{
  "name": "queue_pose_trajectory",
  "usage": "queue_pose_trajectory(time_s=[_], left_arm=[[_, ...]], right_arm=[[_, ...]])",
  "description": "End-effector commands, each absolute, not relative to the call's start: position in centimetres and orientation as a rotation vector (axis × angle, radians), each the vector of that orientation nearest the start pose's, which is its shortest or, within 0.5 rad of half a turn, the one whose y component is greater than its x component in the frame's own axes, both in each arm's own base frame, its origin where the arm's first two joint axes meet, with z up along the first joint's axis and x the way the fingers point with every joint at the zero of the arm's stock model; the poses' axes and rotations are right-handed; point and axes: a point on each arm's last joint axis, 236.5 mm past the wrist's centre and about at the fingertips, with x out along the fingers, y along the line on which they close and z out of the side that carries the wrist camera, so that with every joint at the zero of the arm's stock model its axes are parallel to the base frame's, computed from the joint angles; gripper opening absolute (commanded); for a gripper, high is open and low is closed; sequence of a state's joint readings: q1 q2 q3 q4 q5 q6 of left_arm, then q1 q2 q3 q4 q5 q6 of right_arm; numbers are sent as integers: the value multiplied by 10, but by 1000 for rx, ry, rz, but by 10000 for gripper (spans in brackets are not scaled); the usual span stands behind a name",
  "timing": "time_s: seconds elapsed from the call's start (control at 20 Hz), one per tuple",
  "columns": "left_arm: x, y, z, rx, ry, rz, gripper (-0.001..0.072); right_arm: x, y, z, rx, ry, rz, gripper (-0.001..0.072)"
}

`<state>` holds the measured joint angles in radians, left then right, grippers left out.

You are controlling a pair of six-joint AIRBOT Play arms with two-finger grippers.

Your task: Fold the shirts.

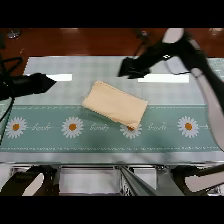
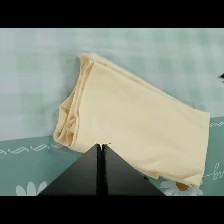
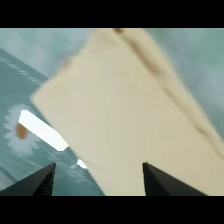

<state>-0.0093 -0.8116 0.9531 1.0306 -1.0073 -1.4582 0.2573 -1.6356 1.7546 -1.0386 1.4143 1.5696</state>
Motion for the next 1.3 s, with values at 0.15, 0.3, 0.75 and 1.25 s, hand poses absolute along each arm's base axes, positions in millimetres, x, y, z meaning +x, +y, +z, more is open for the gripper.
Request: queue_pose_trajectory(time_s=[0.15, 0.3, 0.75, 1.25], left_arm=[[317, -112, 86, -388, 938, -360, 28], [318, -120, 83, -434, 931, -376, 28], [320, -132, 91, -492, 911, -406, 28], [321, -134, 83, -493, 935, -406, 29]], right_arm=[[332, 60, -14, 626, 1107, -119, 623], [299, 122, -70, 985, 1168, 26, 615], [329, 222, -94, 966, 1437, 410, 535], [449, 232, 108, 428, 1125, 636, 18]])
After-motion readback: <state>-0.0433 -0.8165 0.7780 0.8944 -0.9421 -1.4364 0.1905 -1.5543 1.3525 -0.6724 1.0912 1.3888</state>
